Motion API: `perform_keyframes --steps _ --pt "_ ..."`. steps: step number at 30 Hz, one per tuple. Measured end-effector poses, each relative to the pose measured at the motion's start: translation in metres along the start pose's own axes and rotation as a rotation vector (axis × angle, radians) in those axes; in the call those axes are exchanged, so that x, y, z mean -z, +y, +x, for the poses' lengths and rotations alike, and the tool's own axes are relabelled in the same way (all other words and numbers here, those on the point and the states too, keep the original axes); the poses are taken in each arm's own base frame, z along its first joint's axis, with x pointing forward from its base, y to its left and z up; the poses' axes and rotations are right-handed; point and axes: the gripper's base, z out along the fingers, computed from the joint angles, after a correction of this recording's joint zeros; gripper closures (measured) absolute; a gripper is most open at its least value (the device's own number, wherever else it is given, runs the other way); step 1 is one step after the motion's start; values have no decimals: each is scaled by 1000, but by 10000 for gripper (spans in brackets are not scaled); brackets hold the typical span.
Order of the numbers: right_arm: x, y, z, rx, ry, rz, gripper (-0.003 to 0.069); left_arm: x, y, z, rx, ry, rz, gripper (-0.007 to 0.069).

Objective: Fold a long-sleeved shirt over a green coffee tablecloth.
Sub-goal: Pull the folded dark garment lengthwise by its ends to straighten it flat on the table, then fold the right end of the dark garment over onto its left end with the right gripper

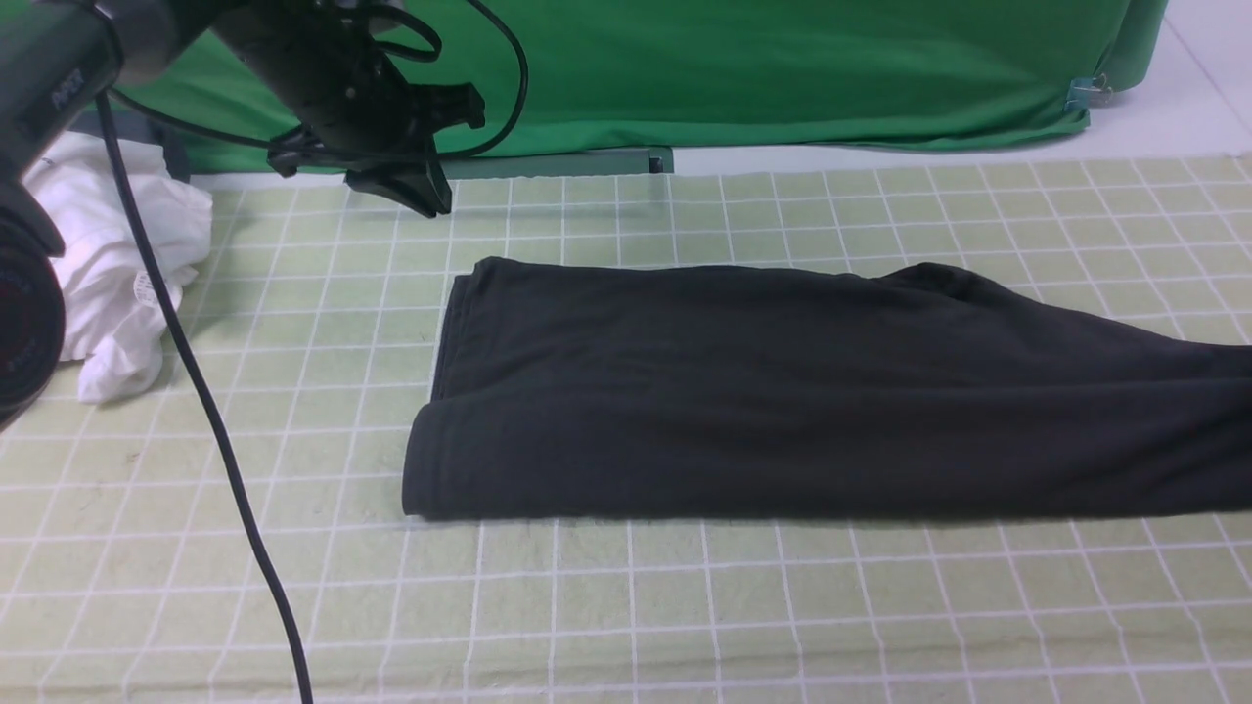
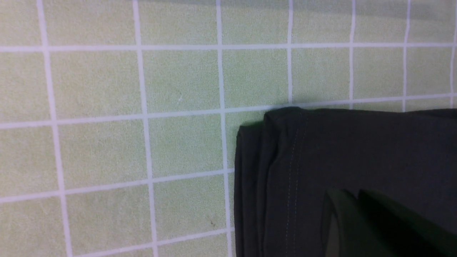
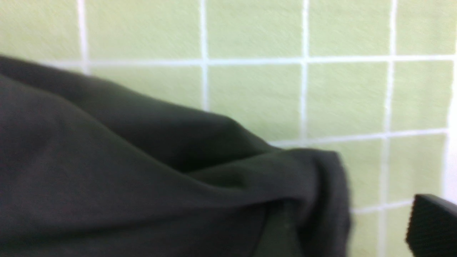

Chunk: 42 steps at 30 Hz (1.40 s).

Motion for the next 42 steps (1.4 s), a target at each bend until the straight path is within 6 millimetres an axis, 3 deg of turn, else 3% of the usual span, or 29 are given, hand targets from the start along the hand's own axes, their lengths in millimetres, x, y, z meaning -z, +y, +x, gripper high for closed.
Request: perform_keyframes --steps 5,8,15,22,24,28,29,30,31,34,42 --pt "34 -19 -6 -142 20 46 155 0 0 1 0 7 -3 567" --pt "41 -23 -1 -195 75 24 134 0 1 1 -1 8 -6 565" --pt "11 -11 3 -243 179 -102 52 0 1 1 -4 10 -14 558" --pt "-40 4 6 -211 265 -182 50 0 1 2 -6 22 -15 554" --pt "-41 4 4 -190 258 -188 61 0 1 2 -5 24 -14 553" --pt "-44 7 3 -146 253 -218 169 0 1 2 -4 23 -12 547" --pt "-44 8 2 -151 254 -237 288 0 0 1 -1 16 -3 547" --pt "-44 9 2 -152 253 -239 288 0 0 1 0 16 -2 546" --pt "-44 10 2 -155 259 -250 386 0 0 1 2 15 4 546" --pt "-43 10 1 -159 272 -257 584 1 -1 4 -4 38 4 545" --pt "-31 7 3 -177 332 -248 616 21 -7 5 -42 18 10 545"
